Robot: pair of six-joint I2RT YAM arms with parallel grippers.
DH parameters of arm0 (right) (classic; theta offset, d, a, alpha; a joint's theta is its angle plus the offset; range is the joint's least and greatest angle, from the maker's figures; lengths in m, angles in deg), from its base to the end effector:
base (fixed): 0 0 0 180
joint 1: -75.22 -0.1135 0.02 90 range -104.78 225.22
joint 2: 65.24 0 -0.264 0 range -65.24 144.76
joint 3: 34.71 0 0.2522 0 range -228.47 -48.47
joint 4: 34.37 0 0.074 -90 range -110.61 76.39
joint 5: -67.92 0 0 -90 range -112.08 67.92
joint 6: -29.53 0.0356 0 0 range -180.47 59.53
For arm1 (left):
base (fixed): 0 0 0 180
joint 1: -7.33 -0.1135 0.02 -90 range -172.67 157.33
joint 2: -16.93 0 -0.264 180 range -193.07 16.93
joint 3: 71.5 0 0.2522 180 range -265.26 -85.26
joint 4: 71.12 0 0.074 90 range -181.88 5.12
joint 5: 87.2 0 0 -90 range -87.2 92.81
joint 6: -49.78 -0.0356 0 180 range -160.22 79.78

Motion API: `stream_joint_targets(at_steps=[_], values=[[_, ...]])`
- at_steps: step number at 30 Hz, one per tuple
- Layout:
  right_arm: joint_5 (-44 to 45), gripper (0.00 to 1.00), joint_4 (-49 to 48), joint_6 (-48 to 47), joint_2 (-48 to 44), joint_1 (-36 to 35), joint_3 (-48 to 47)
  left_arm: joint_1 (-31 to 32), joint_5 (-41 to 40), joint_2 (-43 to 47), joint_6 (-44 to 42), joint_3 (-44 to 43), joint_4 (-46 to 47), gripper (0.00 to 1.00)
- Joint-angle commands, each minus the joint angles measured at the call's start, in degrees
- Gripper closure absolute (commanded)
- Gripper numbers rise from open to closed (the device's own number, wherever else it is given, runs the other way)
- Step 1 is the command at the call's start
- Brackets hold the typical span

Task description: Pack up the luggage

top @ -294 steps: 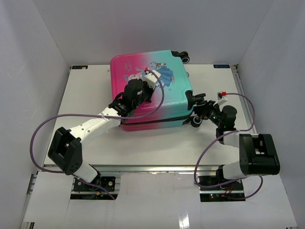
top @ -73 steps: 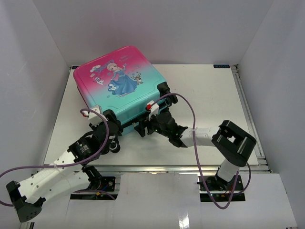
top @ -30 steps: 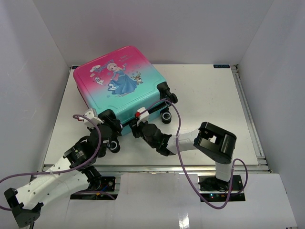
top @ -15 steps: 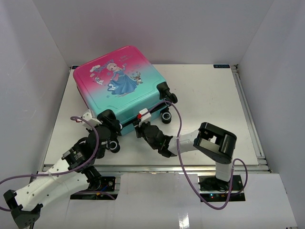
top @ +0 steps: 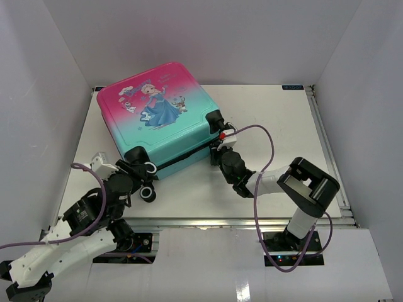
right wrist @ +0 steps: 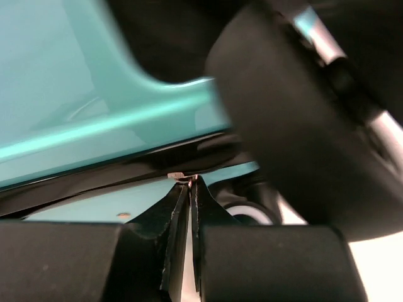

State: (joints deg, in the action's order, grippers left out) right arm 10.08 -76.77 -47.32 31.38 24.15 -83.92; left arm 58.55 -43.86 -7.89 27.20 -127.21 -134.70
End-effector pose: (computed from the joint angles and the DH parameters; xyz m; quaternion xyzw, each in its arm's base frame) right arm 0.2189 0.2408 0.1810 -0.0532 0.7308 0.1720 0.6584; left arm 0.0701 -0.0459 0.3006 -0.3015 0.7710 -0.2014 0.5236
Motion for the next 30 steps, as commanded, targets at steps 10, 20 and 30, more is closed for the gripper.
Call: stream_joint_targets(at_steps=[10, 20, 30], values=[[-23.62, 0.92, -17.22, 5.48, -6.16, 20.27, 5.72, -0.07, -10.07, 2.52, 6.42, -5.31, -8.99, 1.0], [-46.06, 0.92, -17.37, 8.47, -1.93, 26.59, 0.7, -0.06, -11.39, 1.32, 6.25, -5.59, -9.07, 1.0], [-56.79, 0.92, -26.13, 17.31, 5.95, 31.0, -1.5, 0.02, -1.27, -6.89, -15.53, -8.21, 9.95, 0.85]])
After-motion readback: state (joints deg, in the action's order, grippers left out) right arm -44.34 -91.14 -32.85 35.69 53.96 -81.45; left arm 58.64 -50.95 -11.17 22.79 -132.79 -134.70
